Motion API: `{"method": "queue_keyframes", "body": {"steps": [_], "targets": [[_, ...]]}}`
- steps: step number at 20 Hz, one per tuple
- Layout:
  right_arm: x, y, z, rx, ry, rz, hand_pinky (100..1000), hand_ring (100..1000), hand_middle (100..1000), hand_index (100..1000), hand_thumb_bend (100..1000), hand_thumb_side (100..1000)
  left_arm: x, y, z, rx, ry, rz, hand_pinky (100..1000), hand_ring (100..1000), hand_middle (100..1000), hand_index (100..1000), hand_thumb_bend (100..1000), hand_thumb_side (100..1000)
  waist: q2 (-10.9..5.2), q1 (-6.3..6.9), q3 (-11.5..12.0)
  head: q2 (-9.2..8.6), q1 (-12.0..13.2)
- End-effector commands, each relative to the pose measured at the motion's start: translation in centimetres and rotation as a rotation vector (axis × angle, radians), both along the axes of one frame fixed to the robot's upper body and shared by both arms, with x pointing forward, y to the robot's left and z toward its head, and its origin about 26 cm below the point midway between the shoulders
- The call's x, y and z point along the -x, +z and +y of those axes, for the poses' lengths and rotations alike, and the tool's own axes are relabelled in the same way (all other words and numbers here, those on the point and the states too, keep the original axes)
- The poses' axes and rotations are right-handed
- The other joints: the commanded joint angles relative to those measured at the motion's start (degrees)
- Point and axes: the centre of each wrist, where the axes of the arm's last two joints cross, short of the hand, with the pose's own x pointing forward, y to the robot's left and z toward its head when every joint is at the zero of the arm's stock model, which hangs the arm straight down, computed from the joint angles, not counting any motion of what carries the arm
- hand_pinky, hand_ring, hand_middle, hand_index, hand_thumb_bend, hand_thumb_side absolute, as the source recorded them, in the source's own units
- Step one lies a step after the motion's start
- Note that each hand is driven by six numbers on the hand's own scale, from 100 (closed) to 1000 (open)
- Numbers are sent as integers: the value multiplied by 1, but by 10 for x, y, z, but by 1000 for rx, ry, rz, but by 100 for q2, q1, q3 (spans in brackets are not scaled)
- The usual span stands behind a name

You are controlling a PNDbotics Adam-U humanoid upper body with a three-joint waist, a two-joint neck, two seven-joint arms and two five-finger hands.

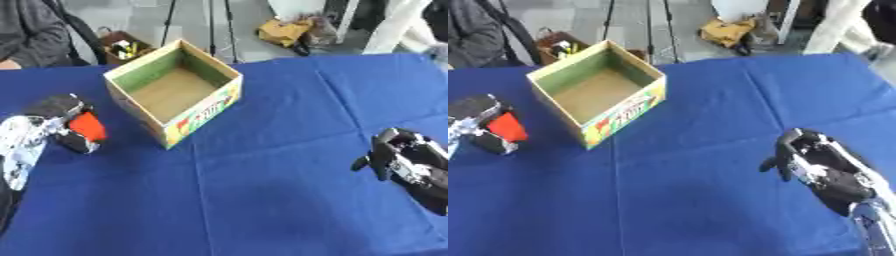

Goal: Pick up objects on the table and place them in the box.

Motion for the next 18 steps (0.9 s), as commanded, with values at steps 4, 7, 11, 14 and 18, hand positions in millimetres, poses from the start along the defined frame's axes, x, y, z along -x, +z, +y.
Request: {"method": "queue_keyframes", "body": {"steps": [4, 7, 11, 14, 18], "targets": [[0, 7, -3, 20, -1, -25, 592, 313, 347, 385, 100, 134, 6, 57, -8, 83, -46, -203, 299, 100, 100, 513, 133, 121, -82, -11, 16, -60, -25], [0, 6, -2, 20, 0, -23, 592, 313, 347, 385, 100, 140, 7, 77, -20, 130, -81, -268, 301, 100, 100, 510, 132, 118, -88, -17, 11, -64, -9], [0, 6, -2, 19, 5, -21, 591, 313, 347, 385, 100, 141, 0, 88, -38, 160, -113, -306, 311, 100, 100, 508, 135, 108, -97, -21, -21, -64, 22], [0, 6, -1, 18, 9, -19, 591, 313, 347, 385, 100, 141, -13, 81, -51, 167, -101, -312, 328, 100, 100, 508, 133, 103, -101, -21, -66, -69, 39], [-1, 5, 0, 18, 12, -18, 592, 313, 347, 385, 100, 141, -32, 61, -67, 169, -52, -335, 348, 100, 100, 520, 129, 104, -97, -19, -134, -68, 66]]}}
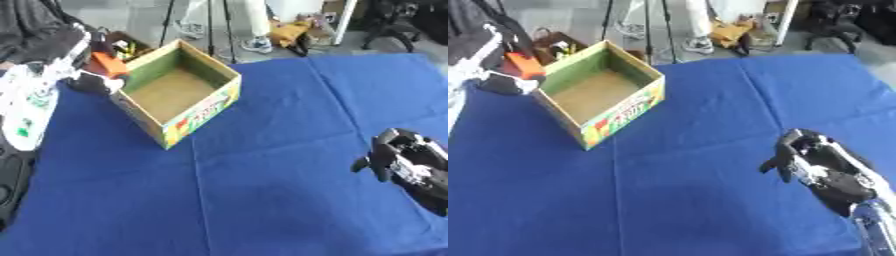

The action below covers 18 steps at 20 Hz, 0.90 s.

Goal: Pick up objects on the table and place them in the box.

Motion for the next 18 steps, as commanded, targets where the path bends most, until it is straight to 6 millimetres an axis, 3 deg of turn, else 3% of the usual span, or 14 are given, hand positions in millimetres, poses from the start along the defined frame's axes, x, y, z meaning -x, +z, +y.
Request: {"method": "queue_keyframes", "body": {"steps": [1, 9, 14, 17, 18], "targets": [[-1, 6, -1, 17, 6, -20, 592, 313, 347, 385, 100, 141, -11, -3, -11, -6, 35, -46, 356, 107, 102, 528, 131, 105, -92, -5, -24, -65, 41], [-1, 5, 2, 16, 21, -18, 592, 313, 347, 385, 100, 141, -30, -33, -42, 18, 61, -52, 381, 121, 118, 542, 136, 121, -82, -15, -116, -68, 136], [-1, 5, 3, 16, 26, -14, 592, 314, 346, 385, 100, 142, -35, -45, -52, -14, 39, 4, 425, 159, 158, 573, 186, 157, -88, -9, -151, -67, 164], [-2, 5, 3, 15, 28, -14, 592, 314, 346, 385, 100, 143, -36, -54, -59, -39, 6, 57, 476, 238, 248, 641, 309, 244, -90, -7, -165, -73, 168], [-2, 5, 4, 15, 29, -14, 592, 314, 346, 385, 100, 143, -36, -55, -61, -53, -15, 77, 509, 309, 322, 684, 440, 343, -91, -8, -168, -74, 170]]}}
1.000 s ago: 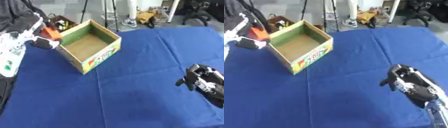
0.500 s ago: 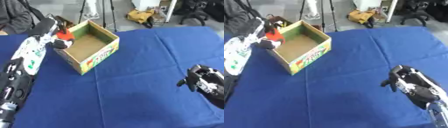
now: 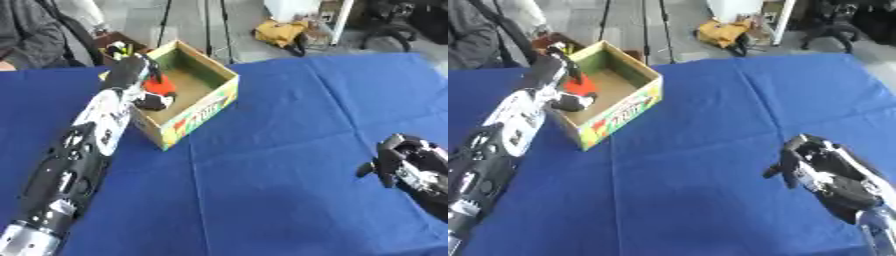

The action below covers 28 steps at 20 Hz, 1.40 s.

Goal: Pick up objects on the table and place them in the box.

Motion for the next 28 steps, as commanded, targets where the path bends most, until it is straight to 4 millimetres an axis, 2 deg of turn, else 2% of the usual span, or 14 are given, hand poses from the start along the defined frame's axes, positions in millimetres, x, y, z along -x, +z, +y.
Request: {"method": "queue_keyframes", "body": {"steps": [1, 2, 3, 4, 5, 9, 15, 16, 19, 24, 28], "targets": [[-1, 7, -1, 16, 4, -25, 592, 314, 346, 385, 100, 143, -3, 10, -9, -49, -68, 19, 598, 463, 478, 772, 747, 529, -91, -8, -13, -61, 20], [-1, 7, -1, 16, 4, -25, 592, 314, 346, 385, 100, 142, -3, 10, -10, -66, -97, 38, 625, 499, 512, 785, 821, 563, -91, -9, -14, -63, 21], [-1, 7, -1, 16, 4, -25, 592, 314, 346, 385, 100, 142, -2, 10, -11, -79, -119, 52, 717, 623, 628, 821, 1000, 638, -91, -10, -13, -63, 20], [-1, 7, -1, 16, 4, -24, 592, 314, 346, 385, 100, 142, -2, 9, -12, -91, -141, 69, 754, 675, 679, 832, 1000, 652, -91, -12, -10, -59, 17], [-1, 7, -1, 15, 4, -24, 592, 314, 346, 385, 100, 143, -2, 9, -12, -99, -158, 83, 824, 758, 751, 846, 1000, 708, -93, -13, -5, -58, 16], [-1, 7, -1, 15, 2, -23, 592, 313, 346, 385, 100, 143, 1, 13, -13, -108, -205, 81, 938, 872, 852, 875, 1000, 814, -94, -4, 9, -76, 4], [-1, 6, -1, 19, 2, -21, 592, 313, 346, 385, 100, 142, 11, 30, -14, -49, -235, -43, 938, 868, 850, 869, 1000, 838, -74, 0, 33, -78, -15], [-1, 6, -1, 19, 0, -21, 592, 314, 346, 385, 100, 142, 11, 32, -15, -42, -238, -52, 861, 794, 782, 819, 1000, 808, -76, -4, 43, -70, -30], [-1, 6, -3, 15, -14, -21, 592, 314, 345, 385, 100, 142, 17, 43, -3, 40, -250, -145, 814, 744, 728, 785, 963, 803, -69, 2, 112, -57, -135], [-1, 6, -5, 20, -26, -22, 591, 313, 345, 384, 100, 143, 41, 32, 33, 182, -234, -276, 766, 675, 659, 739, 843, 831, -76, 63, 199, -77, -237], [-2, 7, -5, 20, -26, -24, 591, 314, 345, 385, 100, 143, 66, 15, 42, 276, -212, -343, 750, 648, 631, 723, 812, 838, -74, 71, 223, -83, -280]]}}
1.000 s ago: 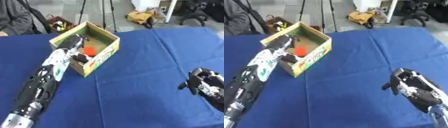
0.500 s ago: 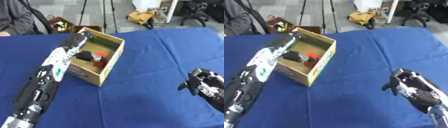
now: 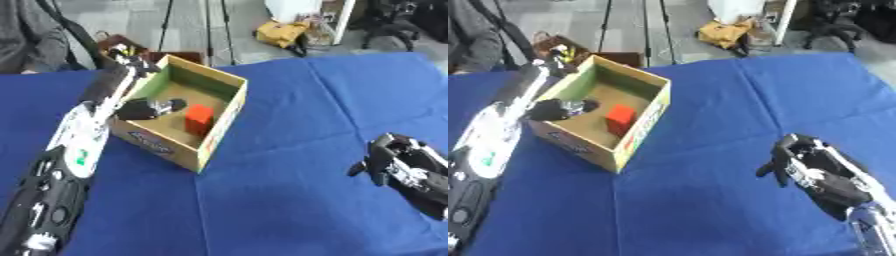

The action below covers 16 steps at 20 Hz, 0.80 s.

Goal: Pick up objects on the table and place them in the box.

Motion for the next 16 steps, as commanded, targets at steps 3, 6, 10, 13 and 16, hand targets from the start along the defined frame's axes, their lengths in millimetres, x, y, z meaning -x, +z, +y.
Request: {"method": "queue_keyframes", "body": {"steps": [3, 6, 10, 13, 16], "targets": [[-1, 8, -4, 13, -12, -28, 592, 313, 345, 385, 100, 144, 27, 11, 11, 121, 37, -130, 726, 619, 608, 709, 784, 843, -67, -6, -8, -59, -34], [-2, 9, -4, 14, -12, -31, 592, 314, 345, 385, 100, 144, 43, 7, 11, 199, 68, -156, 711, 608, 595, 702, 765, 851, -51, -3, 6, -72, -30], [-2, 9, -4, 14, -14, -32, 592, 314, 345, 385, 100, 145, 64, 6, 4, 301, 94, -187, 707, 604, 591, 702, 761, 859, -38, 1, 6, -74, -48], [-2, 9, -4, 15, -13, -32, 592, 314, 345, 385, 100, 145, 75, 9, -1, 367, 105, -186, 706, 604, 590, 703, 757, 861, -38, 4, 25, -64, -33], [-2, 9, -4, 16, -16, -30, 592, 313, 345, 385, 100, 145, 81, 13, -2, 419, 100, -168, 704, 604, 589, 702, 755, 863, -38, 7, 28, -57, -38]]}}
